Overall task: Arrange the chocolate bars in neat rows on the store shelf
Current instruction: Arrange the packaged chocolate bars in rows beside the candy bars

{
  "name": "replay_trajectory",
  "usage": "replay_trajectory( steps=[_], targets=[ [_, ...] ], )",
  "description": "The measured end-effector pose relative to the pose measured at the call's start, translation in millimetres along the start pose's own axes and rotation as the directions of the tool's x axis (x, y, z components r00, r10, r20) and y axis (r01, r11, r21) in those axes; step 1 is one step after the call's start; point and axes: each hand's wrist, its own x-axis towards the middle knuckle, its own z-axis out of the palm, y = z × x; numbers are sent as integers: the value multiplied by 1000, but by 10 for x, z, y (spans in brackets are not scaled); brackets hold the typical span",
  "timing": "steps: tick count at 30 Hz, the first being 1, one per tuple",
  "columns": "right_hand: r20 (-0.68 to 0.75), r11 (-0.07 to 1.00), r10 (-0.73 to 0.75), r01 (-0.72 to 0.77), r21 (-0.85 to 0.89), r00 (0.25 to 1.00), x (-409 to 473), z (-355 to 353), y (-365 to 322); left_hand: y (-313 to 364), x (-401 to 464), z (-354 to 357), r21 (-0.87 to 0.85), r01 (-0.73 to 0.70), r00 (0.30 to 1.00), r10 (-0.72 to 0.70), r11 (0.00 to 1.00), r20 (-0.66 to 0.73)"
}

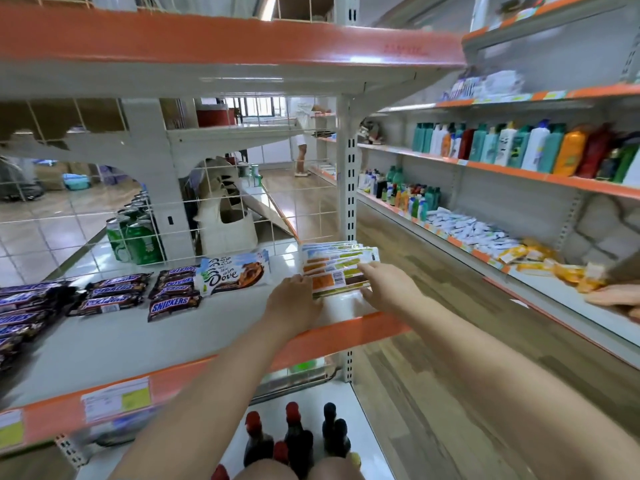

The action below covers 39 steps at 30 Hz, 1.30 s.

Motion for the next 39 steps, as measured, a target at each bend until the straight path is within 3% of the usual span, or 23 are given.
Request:
replay_trajectory(
  steps=[15,21,25,32,38,39],
  targets=[
    [35,994,-110,111,-22,993,340,133,-15,-93,100,-43,-2,-6,999,6,1000,-33],
    [15,954,-217,216,-210,976,374,128,-36,-156,120,-9,-1,18,1000,-18,1000,-23],
    [90,904,-277,291,-314,957,392,78,-83,-164,136,-10,-8,12,999,-12,1000,-39],
    [168,849,-265,312,-426,950,416,39,-73,-277,111,3,-1,-40,996,39,999,-77],
    [-34,799,-343,273,-536,939,336,-223,-223,-364,53,-94,70,-157,959,169,985,-226],
    [34,779,-301,266,-568,953,335,-255,-254,-360,44,-120,71,-161,954,174,984,-242]
  ],
)
